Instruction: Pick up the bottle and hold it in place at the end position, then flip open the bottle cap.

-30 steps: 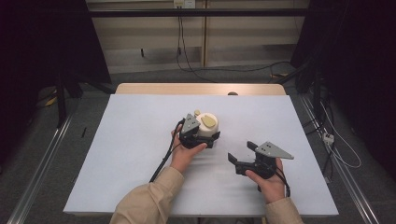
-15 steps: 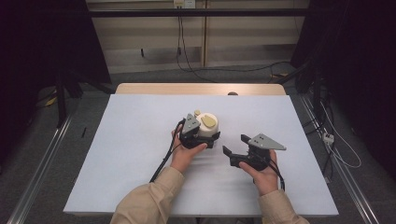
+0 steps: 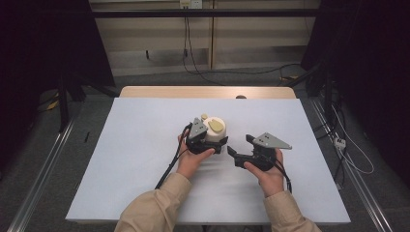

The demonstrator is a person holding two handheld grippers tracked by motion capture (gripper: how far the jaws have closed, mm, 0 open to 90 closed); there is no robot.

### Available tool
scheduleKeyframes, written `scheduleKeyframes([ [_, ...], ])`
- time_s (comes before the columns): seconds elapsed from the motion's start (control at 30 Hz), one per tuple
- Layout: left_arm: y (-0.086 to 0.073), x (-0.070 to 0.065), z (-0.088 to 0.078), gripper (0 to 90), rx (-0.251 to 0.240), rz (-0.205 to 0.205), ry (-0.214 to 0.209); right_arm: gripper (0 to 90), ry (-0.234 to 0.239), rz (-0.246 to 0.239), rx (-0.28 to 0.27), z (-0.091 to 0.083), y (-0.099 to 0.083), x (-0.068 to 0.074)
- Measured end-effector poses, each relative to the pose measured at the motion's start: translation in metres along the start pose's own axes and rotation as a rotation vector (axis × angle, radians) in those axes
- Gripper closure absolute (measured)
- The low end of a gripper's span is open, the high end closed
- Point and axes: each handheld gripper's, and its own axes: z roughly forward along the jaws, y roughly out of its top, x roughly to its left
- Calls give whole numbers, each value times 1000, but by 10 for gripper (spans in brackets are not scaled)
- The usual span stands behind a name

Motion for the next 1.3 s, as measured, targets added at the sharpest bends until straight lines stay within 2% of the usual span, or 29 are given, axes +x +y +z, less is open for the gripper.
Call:
scheduleKeyframes([
  [0.27,0,0,0,55,-1,0,1,209,2,-12,-4,4,8,2],
  [0.43,0,0,0,54,-1,-3,1,285,14,-4,-1,5,10,2],
  [0.57,0,0,0,54,-1,-4,1,378,14,-2,1,7,12,2],
  [0.67,0,0,0,54,-1,1,1,485,18,-14,18,7,15,4],
  [0.8,0,0,0,54,0,4,0,633,19,6,5,8,17,2],
  [0.97,0,0,0,54,3,6,1,797,29,3,-1,11,20,0],
  [1.13,0,0,0,53,0,0,1,880,47,-3,7,13,22,1],
  [1.3,0,0,0,53,0,2,4,900,61,-4,15,14,24,3],
])
